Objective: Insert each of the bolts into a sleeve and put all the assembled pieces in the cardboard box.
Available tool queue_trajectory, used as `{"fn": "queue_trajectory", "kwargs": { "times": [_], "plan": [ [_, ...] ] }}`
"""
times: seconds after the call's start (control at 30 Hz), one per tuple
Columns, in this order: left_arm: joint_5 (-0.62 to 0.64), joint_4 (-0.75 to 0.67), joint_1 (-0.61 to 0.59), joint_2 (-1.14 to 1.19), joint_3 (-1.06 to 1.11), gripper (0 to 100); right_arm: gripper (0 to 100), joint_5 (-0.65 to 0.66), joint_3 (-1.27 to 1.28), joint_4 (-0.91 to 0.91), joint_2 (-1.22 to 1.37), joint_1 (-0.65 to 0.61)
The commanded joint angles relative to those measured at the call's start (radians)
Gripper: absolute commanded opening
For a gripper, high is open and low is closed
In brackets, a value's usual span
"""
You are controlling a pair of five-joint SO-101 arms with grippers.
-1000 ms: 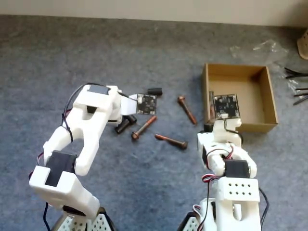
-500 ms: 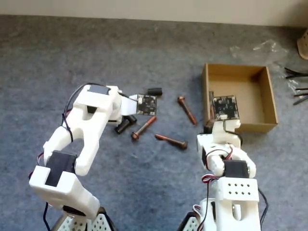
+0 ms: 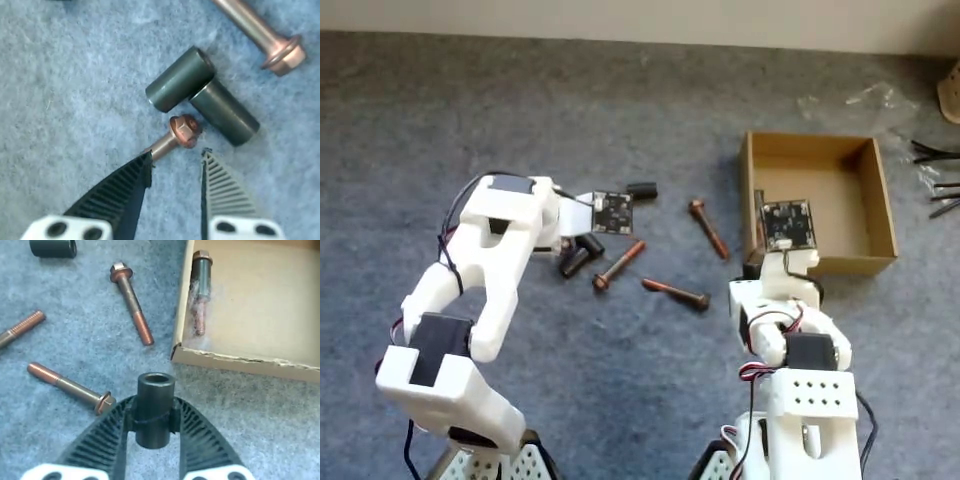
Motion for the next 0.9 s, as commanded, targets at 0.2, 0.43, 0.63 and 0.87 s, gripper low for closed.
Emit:
{"fn": "queue_trajectory", "kwargs": {
  "times": [0.2,0.43,0.63,0.87],
  "plan": [
    [-0.465,0.006,0.016,0.058,-0.067,14,0.5,-0.002,-0.012,-0.033,-0.015,0.007],
    [-0.459,0.012,0.019,0.232,-0.191,10,0.5,-0.002,-0.013,-0.033,-0.015,0.007],
    [-0.459,0.014,0.024,0.243,-0.189,9,0.5,-0.002,-0.012,-0.039,-0.015,0.007],
    [-0.443,0.094,0.025,0.242,-0.2,9,0.5,-0.002,-0.005,-0.068,-0.015,0.007]
  ]
}}
